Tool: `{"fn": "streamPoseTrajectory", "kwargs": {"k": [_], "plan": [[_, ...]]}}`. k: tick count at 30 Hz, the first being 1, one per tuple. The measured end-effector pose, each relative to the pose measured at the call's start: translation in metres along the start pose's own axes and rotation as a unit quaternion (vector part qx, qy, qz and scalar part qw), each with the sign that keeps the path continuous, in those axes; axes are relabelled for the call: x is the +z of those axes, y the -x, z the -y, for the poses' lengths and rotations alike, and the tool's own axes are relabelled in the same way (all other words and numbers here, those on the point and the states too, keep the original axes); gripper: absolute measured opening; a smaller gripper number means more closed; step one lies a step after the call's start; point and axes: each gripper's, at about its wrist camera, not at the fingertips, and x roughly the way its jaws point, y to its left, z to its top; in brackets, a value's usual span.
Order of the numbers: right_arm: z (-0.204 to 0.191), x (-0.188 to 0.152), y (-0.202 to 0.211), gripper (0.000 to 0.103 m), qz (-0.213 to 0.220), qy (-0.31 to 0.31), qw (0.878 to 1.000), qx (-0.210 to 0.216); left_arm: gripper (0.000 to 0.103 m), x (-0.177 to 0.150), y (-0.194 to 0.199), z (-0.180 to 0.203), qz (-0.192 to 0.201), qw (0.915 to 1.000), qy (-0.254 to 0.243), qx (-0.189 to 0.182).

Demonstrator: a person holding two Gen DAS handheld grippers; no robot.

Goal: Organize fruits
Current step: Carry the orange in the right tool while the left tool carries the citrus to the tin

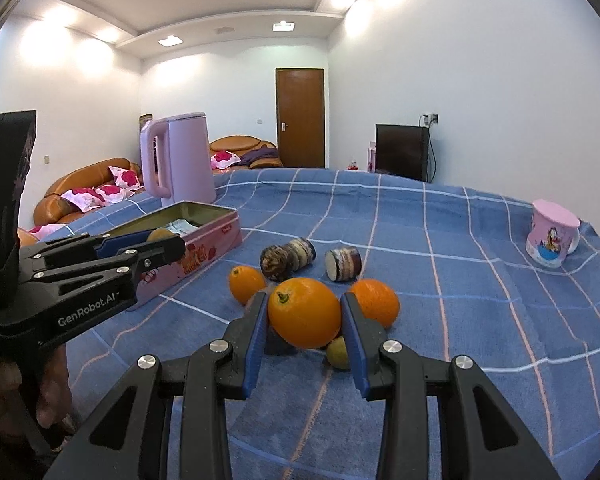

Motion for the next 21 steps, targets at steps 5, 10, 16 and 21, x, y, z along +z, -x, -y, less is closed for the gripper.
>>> {"fn": "streamPoseTrajectory", "kwargs": {"k": [5, 10, 16, 21], "plan": [[-0.008, 0.013, -0.002, 0.038, 0.003, 0.005, 1.0, 0.013, 0.028, 0.004, -0.001, -0.011, -0.006, 0.9999, 0.007, 0.009], [-0.02, 0.029, -0.014, 0.038, -0.002, 0.013, 0.999, 0.032, 0.028, 0.008, -0.003, -0.03, -0.009, 0.9995, 0.016, 0.024], [-0.039, 0.046, -0.032, 0.038, -0.008, 0.031, 0.998, 0.052, 0.028, 0.015, -0.01, -0.053, -0.013, 0.9986, 0.021, 0.046], [-0.057, 0.061, -0.049, 0.038, -0.014, 0.049, 0.997, 0.066, 0.028, 0.017, -0.018, -0.071, -0.023, 0.9977, 0.025, 0.058]]}}
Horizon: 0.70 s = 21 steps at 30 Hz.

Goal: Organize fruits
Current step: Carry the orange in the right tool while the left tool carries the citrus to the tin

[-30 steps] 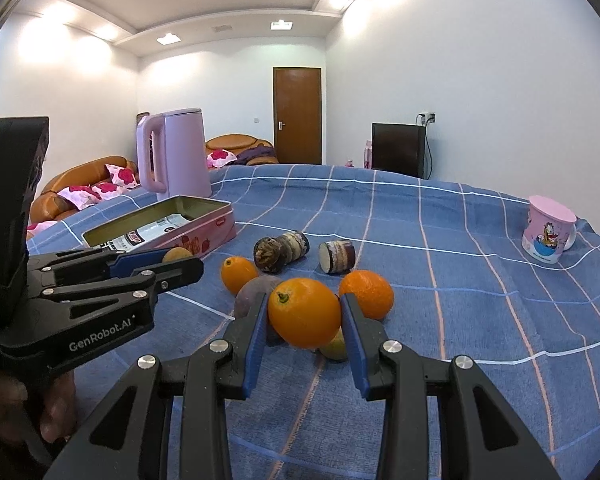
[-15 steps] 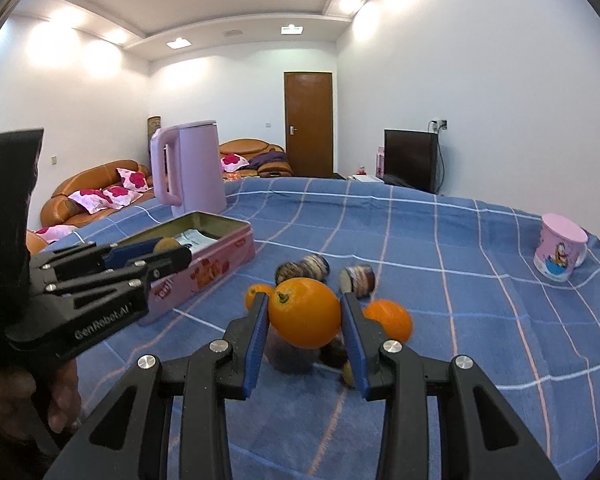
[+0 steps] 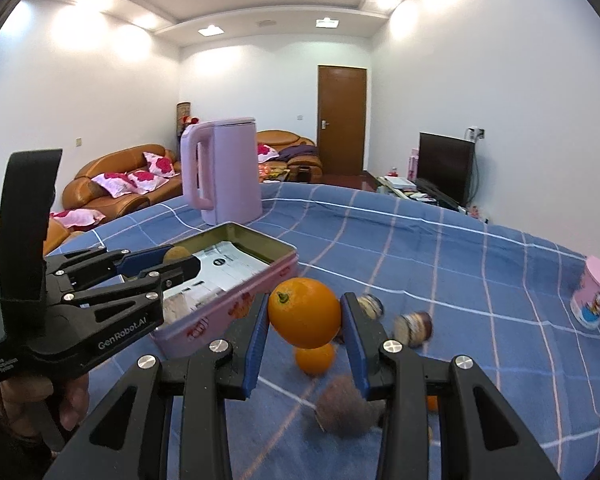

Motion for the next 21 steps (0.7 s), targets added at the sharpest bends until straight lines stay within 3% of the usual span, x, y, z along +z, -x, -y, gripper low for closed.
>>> {"fn": "streamPoseTrajectory", "kwargs": {"k": [21], "plan": [[-0.044, 0.032, -0.078, 0.038, -0.044, 0.037, 0.997, 0.05, 0.028, 0.014, -0.044, -0.053, -0.04, 0.9987, 0.007, 0.03]]}}
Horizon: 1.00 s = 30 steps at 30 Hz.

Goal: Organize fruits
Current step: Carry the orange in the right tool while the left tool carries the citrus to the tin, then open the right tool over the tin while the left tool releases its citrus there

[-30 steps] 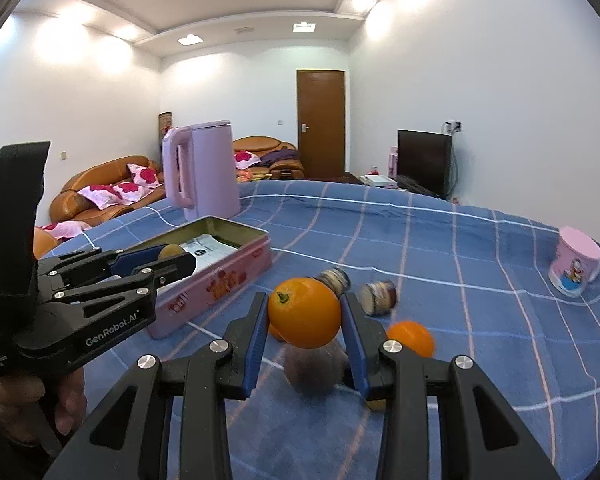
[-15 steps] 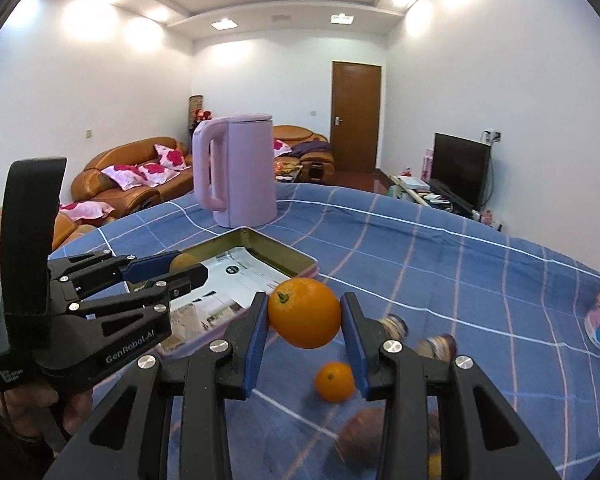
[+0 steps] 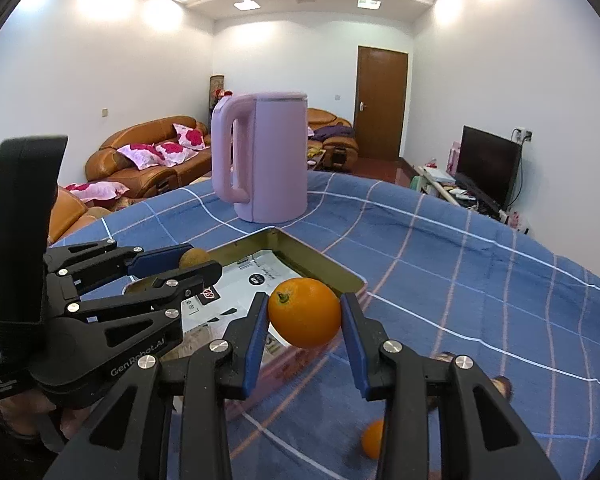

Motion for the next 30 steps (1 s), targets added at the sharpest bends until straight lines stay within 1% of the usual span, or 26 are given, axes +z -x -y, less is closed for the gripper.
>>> {"fn": "streamPoseTrajectory", "kwargs": {"k": [7, 12, 30], "plan": [[-0.009, 0.0, -0.025, 0.038, -0.019, 0.005, 1.0, 0.008, 0.028, 0.0, -0.015, -0.009, -0.019, 0.9998, -0.001, 0.004], [-0.011, -0.003, -0.038, 0.038, -0.031, 0.004, 0.999, 0.01, 0.028, -0.002, -0.019, -0.012, -0.026, 0.9996, -0.002, 0.007], [-0.016, -0.008, -0.057, 0.038, -0.058, 0.011, 0.998, 0.017, 0.028, -0.009, -0.038, -0.013, -0.055, 0.9984, -0.01, 0.013]]}}
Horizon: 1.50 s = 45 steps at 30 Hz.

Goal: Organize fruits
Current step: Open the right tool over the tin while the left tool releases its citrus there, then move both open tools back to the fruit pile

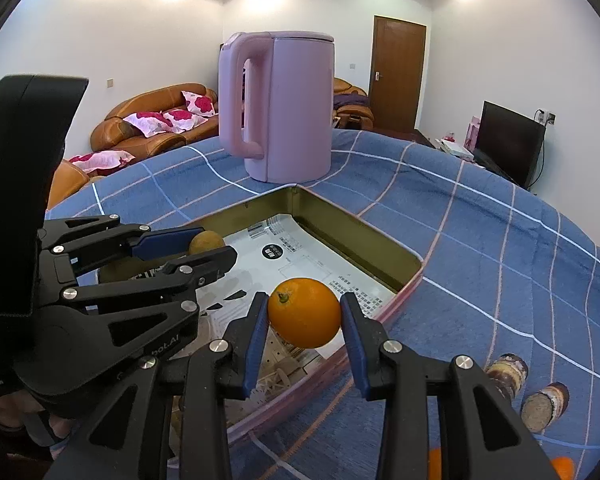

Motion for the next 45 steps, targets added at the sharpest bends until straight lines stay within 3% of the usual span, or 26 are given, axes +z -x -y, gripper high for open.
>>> {"fn": "streamPoseTrajectory", "kwargs": {"k": [5, 11, 14, 19, 21, 26, 30, 35, 45], "plan": [[-0.001, 0.0, -0.001, 0.039, -0.002, 0.001, 1.0, 0.004, 0.03, 0.0, 0.001, -0.002, 0.002, 1.0, 0.002, 0.0], [0.002, 0.0, 0.006, 0.049, 0.005, -0.012, 1.0, 0.001, 0.05, 0.0, 0.009, -0.008, 0.004, 0.9998, 0.017, 0.001], [0.004, -0.003, 0.018, 0.056, 0.009, -0.021, 1.0, -0.003, 0.067, -0.002, 0.026, -0.006, 0.022, 0.9995, 0.02, -0.002], [0.009, -0.022, 0.06, 0.063, 0.034, -0.032, 0.999, -0.014, 0.086, -0.009, 0.059, 0.011, 0.053, 0.9978, 0.019, -0.035], [0.015, -0.037, 0.081, 0.063, 0.04, -0.032, 0.998, -0.03, 0.089, -0.013, 0.068, 0.023, 0.062, 0.997, 0.012, -0.045], [0.046, -0.073, 0.125, 0.064, 0.057, -0.07, 0.994, -0.069, 0.09, -0.021, 0.08, 0.061, 0.062, 0.9947, -0.008, -0.082], [0.076, -0.106, 0.155, 0.065, 0.06, -0.105, 0.984, -0.128, 0.09, -0.028, 0.081, 0.097, 0.051, 0.9929, -0.032, -0.102], [0.101, -0.129, 0.161, 0.065, 0.042, -0.131, 0.978, -0.157, 0.09, -0.035, 0.08, 0.134, 0.04, 0.9897, -0.059, -0.124], [0.122, -0.141, 0.137, 0.065, -0.017, -0.162, 0.978, -0.133, 0.09, -0.041, 0.075, 0.159, 0.026, 0.9878, -0.079, -0.131]]}}
